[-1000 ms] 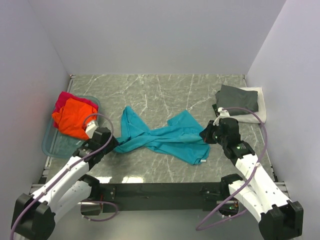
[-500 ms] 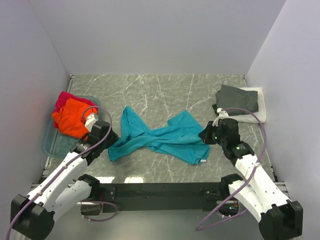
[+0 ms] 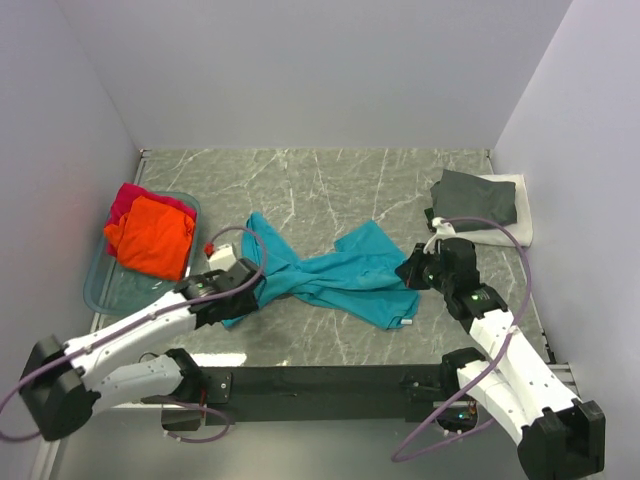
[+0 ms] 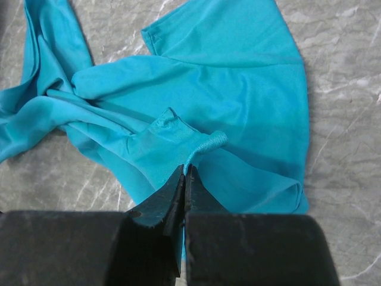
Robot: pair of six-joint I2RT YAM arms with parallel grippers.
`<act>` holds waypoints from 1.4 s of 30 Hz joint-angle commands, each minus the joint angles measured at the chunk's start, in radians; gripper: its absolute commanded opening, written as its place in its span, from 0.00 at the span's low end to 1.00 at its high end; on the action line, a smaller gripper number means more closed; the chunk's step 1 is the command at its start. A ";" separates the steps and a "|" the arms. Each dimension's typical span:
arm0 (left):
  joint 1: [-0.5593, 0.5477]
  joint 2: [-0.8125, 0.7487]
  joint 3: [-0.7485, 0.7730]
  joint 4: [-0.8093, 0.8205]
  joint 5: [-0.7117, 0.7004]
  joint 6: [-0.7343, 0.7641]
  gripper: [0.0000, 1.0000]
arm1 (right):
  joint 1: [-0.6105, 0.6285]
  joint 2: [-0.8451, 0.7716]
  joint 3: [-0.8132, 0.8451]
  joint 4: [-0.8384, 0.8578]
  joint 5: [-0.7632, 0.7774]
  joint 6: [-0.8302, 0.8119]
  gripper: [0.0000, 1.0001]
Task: Fold and stack the t-shirts
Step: Flatten the tshirt out
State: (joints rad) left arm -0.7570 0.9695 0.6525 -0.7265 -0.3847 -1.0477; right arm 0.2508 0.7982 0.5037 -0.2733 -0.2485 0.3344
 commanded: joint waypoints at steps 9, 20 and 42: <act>-0.114 -0.021 -0.073 -0.223 -0.238 -0.546 0.62 | 0.007 -0.025 -0.022 0.054 -0.041 -0.017 0.00; -0.102 -0.071 -0.240 -0.019 -0.206 -0.564 0.64 | 0.005 -0.020 -0.030 0.065 -0.054 -0.020 0.00; -0.019 -0.107 -0.199 -0.008 -0.224 -0.457 0.01 | 0.005 -0.016 -0.010 0.045 -0.022 -0.017 0.00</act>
State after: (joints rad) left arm -0.7818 0.9012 0.3824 -0.6807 -0.5674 -1.5284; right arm 0.2508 0.7933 0.4820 -0.2474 -0.2951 0.3237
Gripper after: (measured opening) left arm 0.035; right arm 0.011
